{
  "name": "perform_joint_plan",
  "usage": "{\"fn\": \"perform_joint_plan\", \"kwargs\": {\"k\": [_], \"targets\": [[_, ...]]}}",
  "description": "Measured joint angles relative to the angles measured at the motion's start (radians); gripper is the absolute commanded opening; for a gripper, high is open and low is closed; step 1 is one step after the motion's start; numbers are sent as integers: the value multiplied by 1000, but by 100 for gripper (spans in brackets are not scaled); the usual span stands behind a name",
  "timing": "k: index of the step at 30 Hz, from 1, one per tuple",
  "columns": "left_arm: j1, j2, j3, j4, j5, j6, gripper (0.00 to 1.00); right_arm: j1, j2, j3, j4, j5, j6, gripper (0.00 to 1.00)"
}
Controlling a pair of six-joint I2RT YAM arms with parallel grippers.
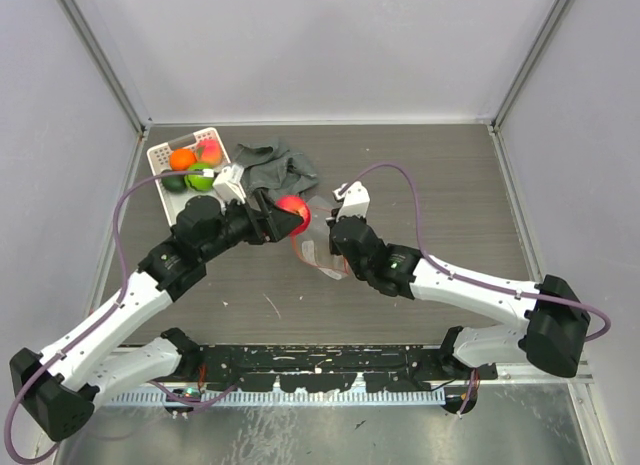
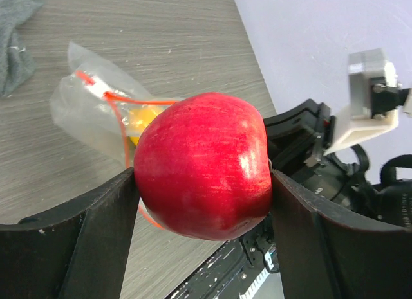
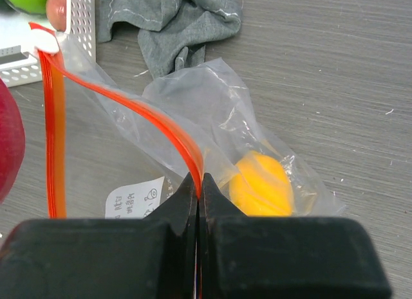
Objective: Place the food in the zip-top bag and seal the zipper
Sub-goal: Place the fake fruit in the zipper food storage bag.
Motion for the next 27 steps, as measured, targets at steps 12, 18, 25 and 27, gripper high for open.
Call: {"fn": "perform_joint_plan", "kwargs": {"k": [12,18,25,27], "targets": [[-188,23,-53,80,-153,8,35,15,-12,0,-26,-7,42,0],[-236,79,-64,81,-230,12,35,15,-47,-5,-13,-16,60,1],[-279,109,-66,68,-343,42,42,15,-60,-24,2,-35,67,0],[-292,128,-55,41,-378,58,43,15,-60,-26,7,-43,69,1]]}}
